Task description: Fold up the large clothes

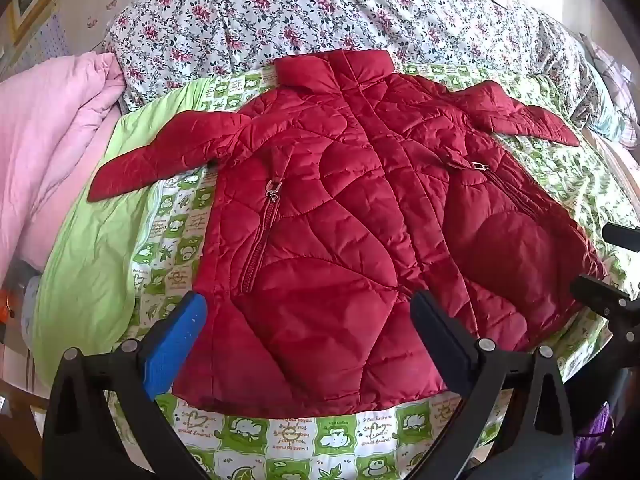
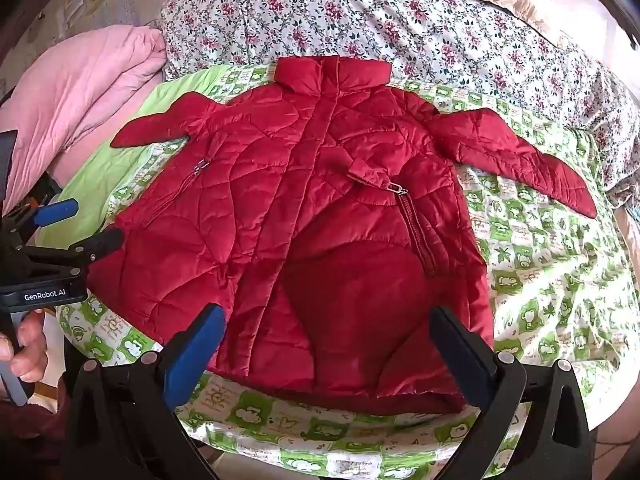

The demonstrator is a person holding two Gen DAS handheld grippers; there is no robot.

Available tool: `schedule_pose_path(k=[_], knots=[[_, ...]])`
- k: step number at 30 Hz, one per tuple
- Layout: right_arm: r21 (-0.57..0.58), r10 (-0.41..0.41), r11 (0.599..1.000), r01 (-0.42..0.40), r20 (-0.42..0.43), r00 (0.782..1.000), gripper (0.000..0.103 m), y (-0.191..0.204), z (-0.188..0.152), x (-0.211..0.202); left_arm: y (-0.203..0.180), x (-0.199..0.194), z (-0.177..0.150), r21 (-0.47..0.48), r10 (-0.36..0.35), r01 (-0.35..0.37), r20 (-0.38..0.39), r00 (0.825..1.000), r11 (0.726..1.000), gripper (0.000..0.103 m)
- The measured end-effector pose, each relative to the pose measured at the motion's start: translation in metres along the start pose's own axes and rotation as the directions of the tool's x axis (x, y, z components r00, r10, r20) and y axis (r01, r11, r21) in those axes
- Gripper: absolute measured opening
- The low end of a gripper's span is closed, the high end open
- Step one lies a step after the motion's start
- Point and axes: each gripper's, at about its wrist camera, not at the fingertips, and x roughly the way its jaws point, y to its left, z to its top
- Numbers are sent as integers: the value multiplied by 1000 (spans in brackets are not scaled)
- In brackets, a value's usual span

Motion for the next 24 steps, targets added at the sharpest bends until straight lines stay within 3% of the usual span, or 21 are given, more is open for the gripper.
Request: schedule_pose_path(k=[24], knots=[[-11,5,1000,-5,7,1000,102,4,0,-1,1,0,0,0,-4,4,6,1000,1000,102]])
